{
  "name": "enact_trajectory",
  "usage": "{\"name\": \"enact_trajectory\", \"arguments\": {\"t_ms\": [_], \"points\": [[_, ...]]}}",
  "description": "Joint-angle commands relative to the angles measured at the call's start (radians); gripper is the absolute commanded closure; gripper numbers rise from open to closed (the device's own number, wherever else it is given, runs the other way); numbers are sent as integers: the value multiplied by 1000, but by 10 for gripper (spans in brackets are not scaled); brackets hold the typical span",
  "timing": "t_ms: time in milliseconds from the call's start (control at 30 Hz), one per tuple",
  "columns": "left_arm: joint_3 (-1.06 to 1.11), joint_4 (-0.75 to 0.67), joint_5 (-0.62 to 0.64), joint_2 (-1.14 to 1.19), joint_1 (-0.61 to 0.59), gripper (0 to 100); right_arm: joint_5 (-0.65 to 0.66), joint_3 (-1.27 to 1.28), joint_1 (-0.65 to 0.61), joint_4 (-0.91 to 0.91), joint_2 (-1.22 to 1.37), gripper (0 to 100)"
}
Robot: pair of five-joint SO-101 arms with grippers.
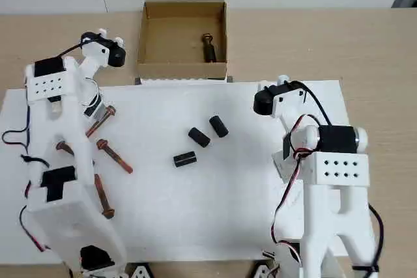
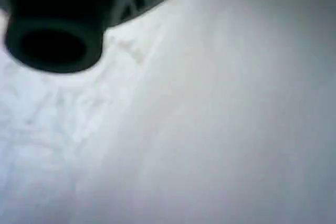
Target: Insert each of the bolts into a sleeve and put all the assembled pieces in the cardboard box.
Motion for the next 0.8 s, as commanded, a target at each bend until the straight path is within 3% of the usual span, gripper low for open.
{"name": "enact_trajectory", "arguments": {"t_ms": [0, 533, 767], "points": [[-65, 18, -29, 25, -3, 881, -9, -3, 5, -15, -24, 991], [-140, 28, -55, 149, 26, 881, -11, -3, 5, -19, -24, 991], [-147, -34, -57, 155, 26, 884, -11, -3, 4, -15, -27, 991]]}}
